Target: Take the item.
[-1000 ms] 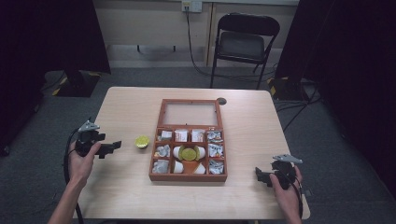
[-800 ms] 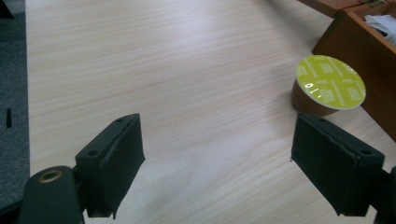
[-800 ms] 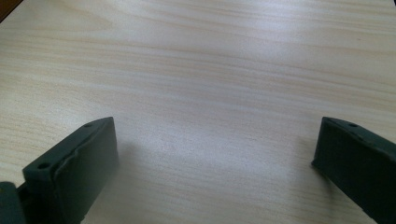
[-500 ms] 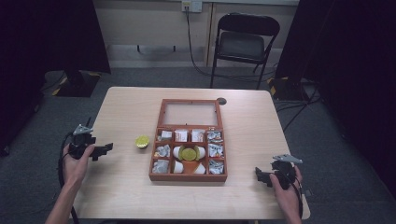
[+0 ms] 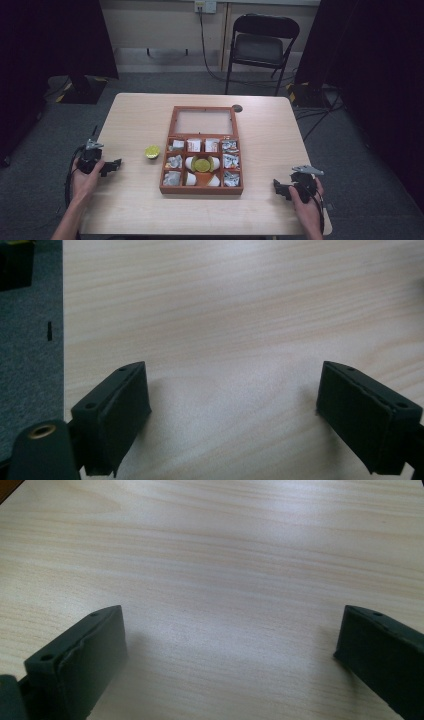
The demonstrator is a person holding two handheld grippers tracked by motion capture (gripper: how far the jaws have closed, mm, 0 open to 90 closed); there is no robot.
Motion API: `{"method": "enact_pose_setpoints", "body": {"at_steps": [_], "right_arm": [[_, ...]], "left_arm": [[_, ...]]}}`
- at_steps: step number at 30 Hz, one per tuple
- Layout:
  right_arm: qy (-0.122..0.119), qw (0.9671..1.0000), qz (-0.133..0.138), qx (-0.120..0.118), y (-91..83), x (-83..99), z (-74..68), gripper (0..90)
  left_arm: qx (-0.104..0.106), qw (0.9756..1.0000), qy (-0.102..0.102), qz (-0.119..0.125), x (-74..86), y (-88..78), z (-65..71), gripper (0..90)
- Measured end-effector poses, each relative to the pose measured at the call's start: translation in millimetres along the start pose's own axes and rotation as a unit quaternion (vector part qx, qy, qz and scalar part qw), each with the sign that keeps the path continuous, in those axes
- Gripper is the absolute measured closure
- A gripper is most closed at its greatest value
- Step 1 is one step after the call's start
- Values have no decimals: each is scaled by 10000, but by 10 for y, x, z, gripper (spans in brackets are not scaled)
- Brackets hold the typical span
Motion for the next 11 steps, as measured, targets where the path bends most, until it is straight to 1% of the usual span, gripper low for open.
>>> {"method": "enact_pose_setpoints", "body": {"at_steps": [2,3,4,8,11], "right_arm": [[4,10000,-1,3,0,0,0,0],[1,10000,1,1,0,0,0,0],[4,10000,-2,4,0,0,0,0],[2,10000,-1,1,0,0,0,0],[0,10000,0,0,0,0,0,0]], "left_arm": [[7,10000,9,58,6,15,3,112],[-13,9999,12,162,20,31,8,95],[-40,9998,13,183,27,40,18,68],[-73,9999,-6,155,26,46,38,41],[-128,9998,-58,118,26,50,32,12]]}}
Point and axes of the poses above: each handheld gripper's, and its own axes: y roughly forward along the jaws, x roughly out of its underside, z roughly to its right, the point moved 2 cm from there along y, roughly forward along the jaws, and after that the axes turned 5 degrees about x, right-handed, at the moved point
